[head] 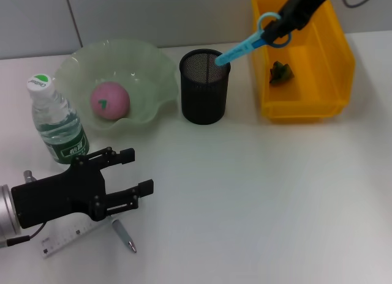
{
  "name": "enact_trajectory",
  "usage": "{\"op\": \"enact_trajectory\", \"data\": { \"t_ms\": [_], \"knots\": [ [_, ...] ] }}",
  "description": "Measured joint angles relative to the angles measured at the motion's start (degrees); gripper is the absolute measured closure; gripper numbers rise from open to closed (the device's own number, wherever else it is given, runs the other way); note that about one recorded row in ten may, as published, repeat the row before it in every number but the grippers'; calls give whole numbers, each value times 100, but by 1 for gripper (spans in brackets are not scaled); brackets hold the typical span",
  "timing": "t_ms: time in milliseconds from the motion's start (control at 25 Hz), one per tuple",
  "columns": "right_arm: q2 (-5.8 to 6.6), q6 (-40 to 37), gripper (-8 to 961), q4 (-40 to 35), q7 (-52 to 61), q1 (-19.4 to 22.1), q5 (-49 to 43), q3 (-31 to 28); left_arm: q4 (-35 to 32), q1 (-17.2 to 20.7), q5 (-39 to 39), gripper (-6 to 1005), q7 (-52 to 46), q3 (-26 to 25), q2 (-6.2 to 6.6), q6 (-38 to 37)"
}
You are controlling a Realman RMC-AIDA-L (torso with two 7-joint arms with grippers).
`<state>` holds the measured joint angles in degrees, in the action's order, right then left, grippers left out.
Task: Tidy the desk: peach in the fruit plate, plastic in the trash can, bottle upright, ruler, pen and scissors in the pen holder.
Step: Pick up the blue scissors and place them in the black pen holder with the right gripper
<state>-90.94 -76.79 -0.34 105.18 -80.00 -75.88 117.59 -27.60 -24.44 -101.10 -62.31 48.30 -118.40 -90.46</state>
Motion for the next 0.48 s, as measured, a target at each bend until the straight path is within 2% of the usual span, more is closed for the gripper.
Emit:
{"op": "enact_trajectory", "data": {
  "t_ms": [160,200,240,360,400,440,480],
  "knots": [
    [-189,349,844,-373,273,-127,-345,-6,7,0,17,231,4,20,-14,77],
    [-280,458,843,-605,470,-160,-606,-30,15,0,22,231,5,20,-16,89],
    [-280,458,841,-605,470,-160,-606,-30,25,0,26,231,5,17,-18,98],
    [-432,612,837,-991,868,-198,-1212,-71,108,-19,28,231,7,-10,-18,100],
    [-526,686,836,-1210,1135,-213,-1646,-123,134,-28,31,231,7,-19,-18,101],
    [-526,686,834,-1210,1135,-213,-1646,-123,144,-30,31,231,8,-22,-18,102],
    [-578,718,833,-1330,1260,-215,-1890,-194,146,-30,33,231,8,-25,-17,103]
  ]
}}
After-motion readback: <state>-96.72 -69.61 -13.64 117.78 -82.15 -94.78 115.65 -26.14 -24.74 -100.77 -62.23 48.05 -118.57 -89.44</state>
